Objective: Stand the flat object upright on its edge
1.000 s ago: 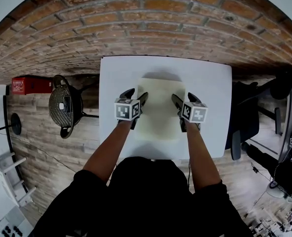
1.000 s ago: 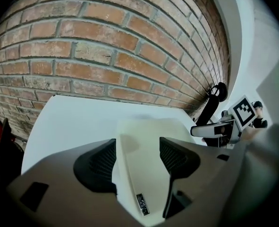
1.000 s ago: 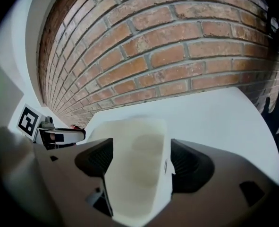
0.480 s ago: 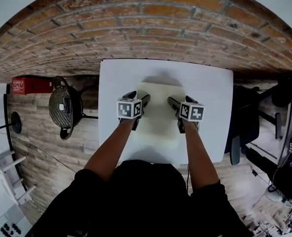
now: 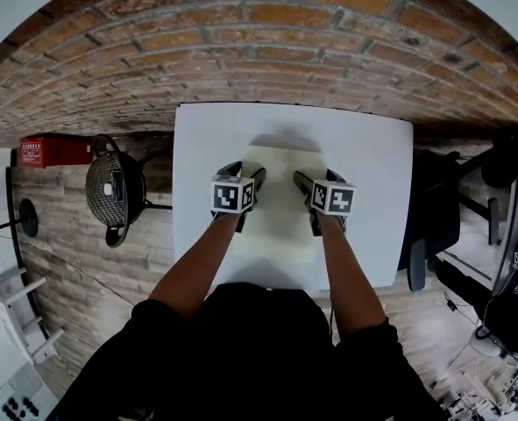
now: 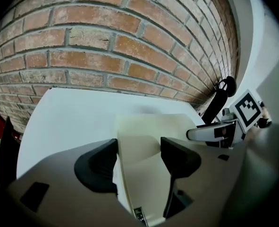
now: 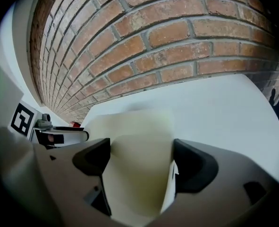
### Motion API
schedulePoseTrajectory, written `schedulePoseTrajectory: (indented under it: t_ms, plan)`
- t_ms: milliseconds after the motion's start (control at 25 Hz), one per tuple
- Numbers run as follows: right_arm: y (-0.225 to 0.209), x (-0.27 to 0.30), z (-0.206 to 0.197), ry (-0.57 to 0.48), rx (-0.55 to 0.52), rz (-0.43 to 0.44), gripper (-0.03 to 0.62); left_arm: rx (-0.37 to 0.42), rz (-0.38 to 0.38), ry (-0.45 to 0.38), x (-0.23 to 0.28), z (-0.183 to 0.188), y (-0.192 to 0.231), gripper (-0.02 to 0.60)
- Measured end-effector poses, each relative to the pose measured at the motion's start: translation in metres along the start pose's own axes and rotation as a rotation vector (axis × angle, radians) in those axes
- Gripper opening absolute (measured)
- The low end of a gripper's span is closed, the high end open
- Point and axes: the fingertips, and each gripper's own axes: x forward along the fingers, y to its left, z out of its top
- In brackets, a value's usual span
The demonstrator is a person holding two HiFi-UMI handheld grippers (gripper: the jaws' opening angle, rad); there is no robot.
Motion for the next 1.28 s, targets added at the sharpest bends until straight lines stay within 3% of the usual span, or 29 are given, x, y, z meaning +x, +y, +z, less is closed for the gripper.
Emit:
schedulePoseTrajectory:
  t_ms: [1280]
  plan:
    - [0.037, -0.075, 0.009, -0.164, -0.121, -0.026, 0.419, 0.075, 0.080, -0.180, -0.076, 0.009, -0.036, 0.293]
